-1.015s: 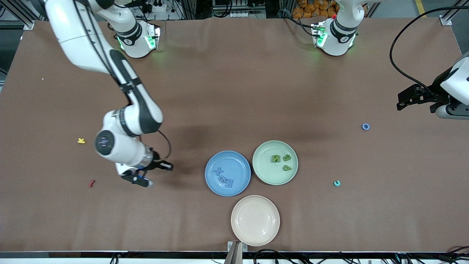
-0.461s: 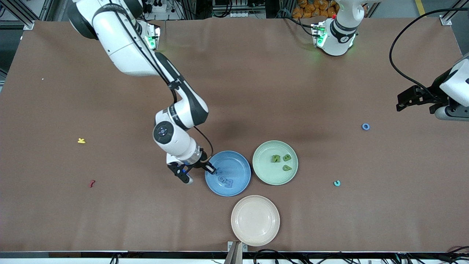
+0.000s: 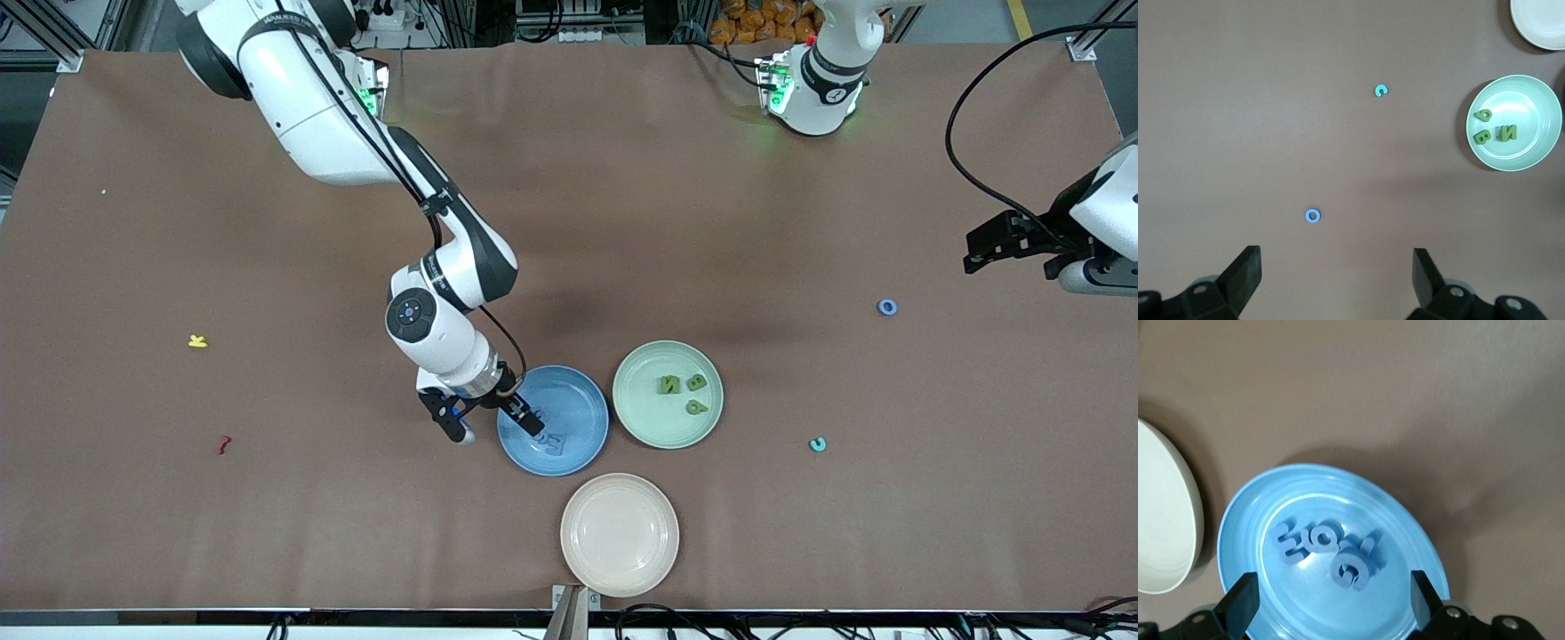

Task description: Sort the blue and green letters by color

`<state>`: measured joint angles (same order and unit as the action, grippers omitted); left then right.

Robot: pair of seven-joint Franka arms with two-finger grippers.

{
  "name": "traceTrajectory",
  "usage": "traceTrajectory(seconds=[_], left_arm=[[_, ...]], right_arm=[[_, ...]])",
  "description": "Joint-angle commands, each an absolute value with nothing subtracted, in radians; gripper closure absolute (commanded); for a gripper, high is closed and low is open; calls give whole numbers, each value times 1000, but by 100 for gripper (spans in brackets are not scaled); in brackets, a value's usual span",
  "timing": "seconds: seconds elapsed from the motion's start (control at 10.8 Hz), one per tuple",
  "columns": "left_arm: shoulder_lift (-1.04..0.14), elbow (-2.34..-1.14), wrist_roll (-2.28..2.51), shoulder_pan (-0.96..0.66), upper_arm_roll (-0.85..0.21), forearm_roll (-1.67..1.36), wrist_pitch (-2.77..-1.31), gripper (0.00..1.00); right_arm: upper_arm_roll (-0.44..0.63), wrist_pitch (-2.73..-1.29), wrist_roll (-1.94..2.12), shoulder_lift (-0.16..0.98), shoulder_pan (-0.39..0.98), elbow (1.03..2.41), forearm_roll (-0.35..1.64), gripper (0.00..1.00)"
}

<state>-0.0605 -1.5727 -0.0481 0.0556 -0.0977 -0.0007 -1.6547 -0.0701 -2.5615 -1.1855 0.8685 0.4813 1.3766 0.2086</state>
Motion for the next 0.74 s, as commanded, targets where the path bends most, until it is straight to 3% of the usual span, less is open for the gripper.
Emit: traceTrajectory(seconds=[0.0, 0.37, 0.65], left_arm=[[-66, -1557, -34, 60, -97, -20, -1657, 0], [-66, -1557, -35, 61, -97, -20, -1658, 0], [-66, -1557, -34, 61, -97, -20, -1658, 0]], right_arm=[[-64, -2493, -1016, 867, 424, 1358, 111, 0], [-51, -2257, -665, 813, 272, 1365, -8, 0], [-32, -2241, -458, 714, 192, 1500, -9, 0]])
